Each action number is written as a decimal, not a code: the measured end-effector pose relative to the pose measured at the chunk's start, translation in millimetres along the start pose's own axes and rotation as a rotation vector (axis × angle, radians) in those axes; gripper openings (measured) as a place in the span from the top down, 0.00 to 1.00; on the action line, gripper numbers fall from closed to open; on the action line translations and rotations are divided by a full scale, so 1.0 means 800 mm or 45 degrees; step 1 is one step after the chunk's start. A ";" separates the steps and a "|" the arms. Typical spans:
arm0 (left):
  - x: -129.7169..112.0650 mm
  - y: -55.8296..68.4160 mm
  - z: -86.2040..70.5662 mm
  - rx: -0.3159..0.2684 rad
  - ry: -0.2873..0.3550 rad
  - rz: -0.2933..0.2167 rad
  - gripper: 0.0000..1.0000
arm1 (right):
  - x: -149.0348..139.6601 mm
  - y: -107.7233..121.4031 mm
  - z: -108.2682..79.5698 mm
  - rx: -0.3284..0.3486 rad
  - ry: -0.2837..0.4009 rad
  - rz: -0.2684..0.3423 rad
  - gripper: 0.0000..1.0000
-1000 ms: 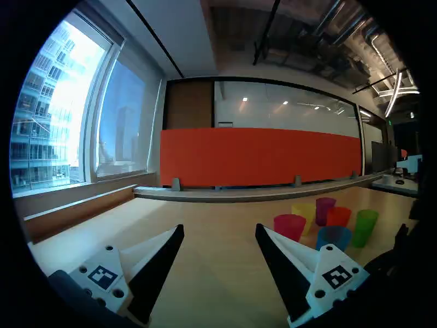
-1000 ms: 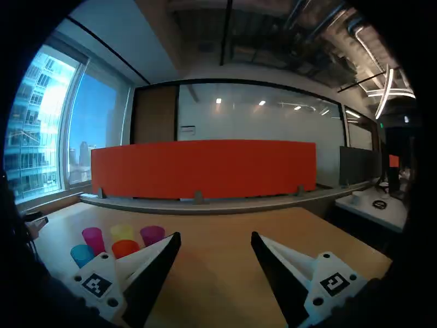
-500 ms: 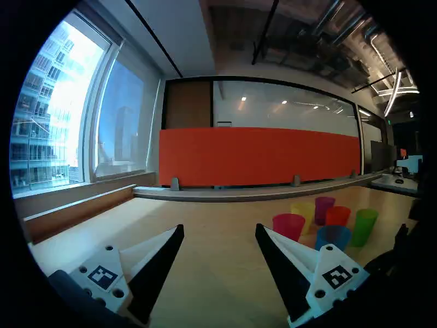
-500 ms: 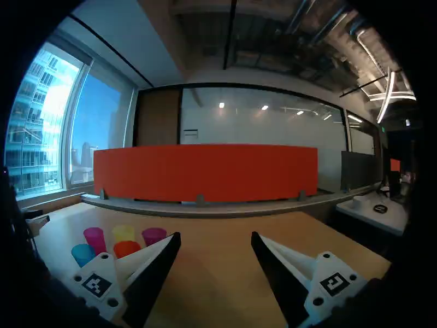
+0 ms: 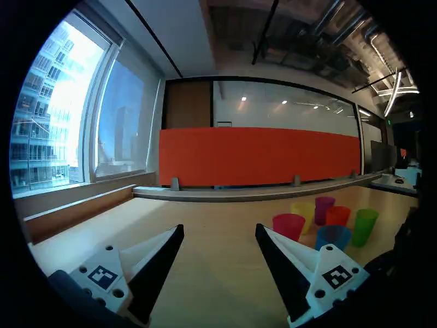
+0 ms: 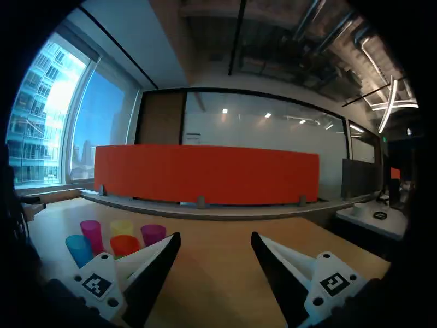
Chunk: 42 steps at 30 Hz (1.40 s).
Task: Pour water
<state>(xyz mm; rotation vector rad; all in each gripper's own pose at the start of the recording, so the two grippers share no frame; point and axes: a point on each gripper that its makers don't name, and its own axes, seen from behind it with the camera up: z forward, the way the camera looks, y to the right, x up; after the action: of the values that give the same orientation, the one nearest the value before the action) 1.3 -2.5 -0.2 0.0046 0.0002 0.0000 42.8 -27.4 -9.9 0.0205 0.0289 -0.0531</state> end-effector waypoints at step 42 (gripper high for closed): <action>-0.001 0.000 0.000 0.000 0.000 0.000 0.03 | -0.056 0.032 0.011 -0.025 -0.034 0.065 0.00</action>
<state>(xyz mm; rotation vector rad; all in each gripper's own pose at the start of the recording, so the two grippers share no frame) 0.8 -2.3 -0.4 0.0046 0.0002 0.0000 -0.2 0.6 0.6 0.0011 0.0018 -0.0022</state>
